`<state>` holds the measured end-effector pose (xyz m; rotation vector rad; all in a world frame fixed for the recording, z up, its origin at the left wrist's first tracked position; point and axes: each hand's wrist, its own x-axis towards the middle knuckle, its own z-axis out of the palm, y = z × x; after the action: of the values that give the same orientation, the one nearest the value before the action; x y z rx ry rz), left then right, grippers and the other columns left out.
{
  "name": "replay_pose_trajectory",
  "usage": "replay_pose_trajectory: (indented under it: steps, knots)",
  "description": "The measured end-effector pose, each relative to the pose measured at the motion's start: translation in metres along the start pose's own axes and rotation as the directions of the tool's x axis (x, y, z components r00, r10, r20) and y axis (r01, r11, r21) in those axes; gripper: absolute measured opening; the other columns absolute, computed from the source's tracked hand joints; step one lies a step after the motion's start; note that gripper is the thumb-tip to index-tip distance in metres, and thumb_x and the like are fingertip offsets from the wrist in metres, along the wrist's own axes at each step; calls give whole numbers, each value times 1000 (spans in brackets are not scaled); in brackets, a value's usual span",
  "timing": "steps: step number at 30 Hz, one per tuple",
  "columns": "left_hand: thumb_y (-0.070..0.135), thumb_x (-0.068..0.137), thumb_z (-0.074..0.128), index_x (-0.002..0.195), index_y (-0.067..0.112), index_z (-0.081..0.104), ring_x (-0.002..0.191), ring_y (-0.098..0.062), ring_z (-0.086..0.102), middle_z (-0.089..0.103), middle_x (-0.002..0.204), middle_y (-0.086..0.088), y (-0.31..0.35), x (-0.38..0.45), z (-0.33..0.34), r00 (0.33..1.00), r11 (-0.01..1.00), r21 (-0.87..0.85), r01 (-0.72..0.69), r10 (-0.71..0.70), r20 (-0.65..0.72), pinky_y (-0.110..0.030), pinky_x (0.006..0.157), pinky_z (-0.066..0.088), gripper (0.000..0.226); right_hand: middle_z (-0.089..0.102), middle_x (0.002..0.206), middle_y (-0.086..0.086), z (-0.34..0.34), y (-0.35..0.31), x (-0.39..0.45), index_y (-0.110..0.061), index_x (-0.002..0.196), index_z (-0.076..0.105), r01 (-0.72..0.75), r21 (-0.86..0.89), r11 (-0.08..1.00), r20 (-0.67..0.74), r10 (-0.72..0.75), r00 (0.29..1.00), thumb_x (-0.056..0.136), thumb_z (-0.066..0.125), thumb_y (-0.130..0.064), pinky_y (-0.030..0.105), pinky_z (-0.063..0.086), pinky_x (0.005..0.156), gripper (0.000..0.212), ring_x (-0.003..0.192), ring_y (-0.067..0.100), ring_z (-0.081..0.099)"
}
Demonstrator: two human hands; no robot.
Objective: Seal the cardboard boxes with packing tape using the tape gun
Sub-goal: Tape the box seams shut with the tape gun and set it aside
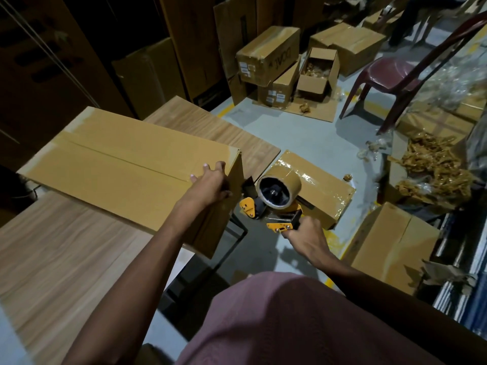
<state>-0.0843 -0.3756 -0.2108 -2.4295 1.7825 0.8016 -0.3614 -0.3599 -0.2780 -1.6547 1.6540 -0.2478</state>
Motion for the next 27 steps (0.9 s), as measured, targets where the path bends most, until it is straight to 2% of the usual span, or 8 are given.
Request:
replay_pose_trajectory:
  steps: [4, 6, 8, 10, 13, 15, 21, 27]
  knots:
    - [21, 89, 77, 125, 9, 66, 148, -49, 15, 13, 165, -14, 1, -4, -2, 994, 993, 50, -106, 105, 30, -81, 108, 18, 40, 62, 52, 7, 4, -2, 3, -8, 60, 61, -85, 204, 975, -21, 91, 996, 72, 72, -23, 33, 44, 47, 22, 44, 23, 53]
    - [17, 92, 74, 119, 13, 71, 148, -49, 12, 9, 165, -8, 3, -8, -3, 991, 988, 87, -131, 130, 17, -81, 108, 19, 27, 59, 48, 7, 6, -4, 5, -4, 62, 62, -142, 307, 941, 0, 149, 989, 78, 71, -13, 30, 42, 44, 21, 39, 21, 51]
    - [11, 94, 70, 136, 21, 63, 149, -50, 8, 3, 165, -8, 6, -11, -2, 992, 982, 137, -128, 127, 15, -80, 110, 17, 44, 59, 50, 9, 8, -5, 7, -1, 67, 64, -195, 392, 899, 27, 201, 979, 81, 69, -8, 28, 42, 43, 16, 39, 21, 50]
    - [2, 95, 65, 154, 30, 40, 149, -53, 3, -5, 166, -9, 7, -12, -1, 993, 975, 187, -120, 120, 12, -80, 111, 15, 70, 61, 52, 13, 12, -9, 10, 1, 69, 67, -212, 468, 858, 41, 219, 975, 82, 67, -6, 30, 44, 45, 15, 42, 24, 50]
    - [-4, 94, 60, 162, 36, 6, 151, -51, 1, -13, 168, -10, 5, -18, 7, 987, 979, 162, -121, 135, -84, -78, 111, 13, 96, 58, 55, 19, 17, -21, 16, 5, 72, 64, -247, 597, 763, 85, 246, 966, 82, 63, -4, 31, 42, 45, 14, 41, 26, 49]
    - [0, 95, 61, 161, 33, -6, 153, -46, 1, -12, 168, -12, 3, -23, 14, 975, 983, 140, -119, 142, -169, -75, 114, 12, 100, 57, 57, 19, 19, -32, 21, 3, 71, 61, -260, 650, 714, 100, 258, 961, 83, 62, -3, 31, 42, 46, 13, 40, 27, 49]
    - [25, 103, 54, 159, 25, -18, 155, -39, -1, 0, 169, -17, -6, -32, 32, 947, 988, 150, -48, 93, -308, -66, 120, 8, 92, 57, 63, 13, 34, -58, 32, 1, 72, 62, -274, 709, 650, 84, 308, 948, 85, 68, -7, 34, 50, 48, 16, 48, 27, 54]
    - [33, 101, 56, 160, 26, -16, 154, -43, -11, -6, 168, -17, -11, -30, 26, 958, 992, 124, -2, 38, -284, -72, 115, -1, 93, 53, 64, 13, 49, -73, 55, 0, 79, 58, -377, 751, 542, 200, 358, 912, 87, 68, -10, 32, 48, 47, 16, 44, 24, 50]
